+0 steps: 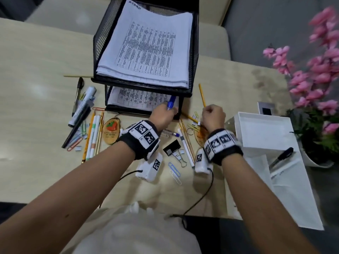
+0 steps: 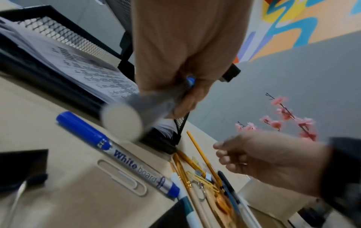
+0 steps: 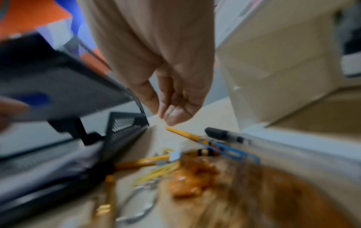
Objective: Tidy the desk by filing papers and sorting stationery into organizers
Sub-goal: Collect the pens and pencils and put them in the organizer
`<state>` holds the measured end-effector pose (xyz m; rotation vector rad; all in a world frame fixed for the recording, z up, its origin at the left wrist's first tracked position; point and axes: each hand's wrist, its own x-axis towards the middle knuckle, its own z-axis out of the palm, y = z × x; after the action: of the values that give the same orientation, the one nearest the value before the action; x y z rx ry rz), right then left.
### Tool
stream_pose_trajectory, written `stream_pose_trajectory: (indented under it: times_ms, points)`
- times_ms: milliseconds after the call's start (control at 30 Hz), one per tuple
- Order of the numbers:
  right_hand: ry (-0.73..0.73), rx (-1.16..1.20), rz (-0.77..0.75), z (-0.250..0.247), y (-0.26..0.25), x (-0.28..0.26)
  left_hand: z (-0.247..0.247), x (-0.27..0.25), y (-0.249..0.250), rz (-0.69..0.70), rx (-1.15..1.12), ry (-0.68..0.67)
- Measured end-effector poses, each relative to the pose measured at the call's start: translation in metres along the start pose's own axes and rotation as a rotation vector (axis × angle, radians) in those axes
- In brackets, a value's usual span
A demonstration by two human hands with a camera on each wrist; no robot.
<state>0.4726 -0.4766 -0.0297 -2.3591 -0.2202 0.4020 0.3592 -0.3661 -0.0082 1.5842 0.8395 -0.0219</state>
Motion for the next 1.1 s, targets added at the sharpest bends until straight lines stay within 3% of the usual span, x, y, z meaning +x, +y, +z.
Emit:
stream_pose_trajectory:
  times_ms: [200, 400, 500, 633, 700, 800, 833, 967, 1100]
  points:
    - [-0.075, -0.394, 0.034, 0.012, 0.002, 0.026, -0.022, -0.001, -0.011, -0.038, -0.008, 0.017]
    - [0.095, -0.078, -0.012, -0.003, 0.002, -0.008, -0.013, -0.001, -0.011, -0.098, -0.327, -0.050]
    - [-0.085, 0.250, -0.007, -0.003, 0.005, -0.049, 0.002, 0.000, -0.001, -0.107, -0.400, -0.116]
    - [-0.468, 0.378, 0.059, 0.006, 0.020, -0.090, 0.012, -0.001, 0.003, -0.071, -0.461, -0.132]
    - [-0.395, 0.369, 0.065, 0.007, 0.022, -0.082, 0.009, -0.002, 0.000, -0.061, -0.486, -0.061]
    - [-0.028, 0.148, 0.006, 0.009, 0.015, -0.043, -0.002, -0.003, -0.007, -0.039, -0.403, 0.035]
    - [0.027, 0.038, -0.042, 0.012, 0.011, -0.029, -0.005, -0.004, -0.010, -0.033, -0.359, 0.036]
    - [-0.136, -0.453, -0.262, 0.034, 0.005, 0.001, -0.019, -0.005, -0.016, -0.050, -0.272, 0.003]
    - [-0.129, -0.574, -0.264, 0.037, 0.006, 0.007, -0.030, -0.009, -0.016, -0.086, -0.329, -0.009]
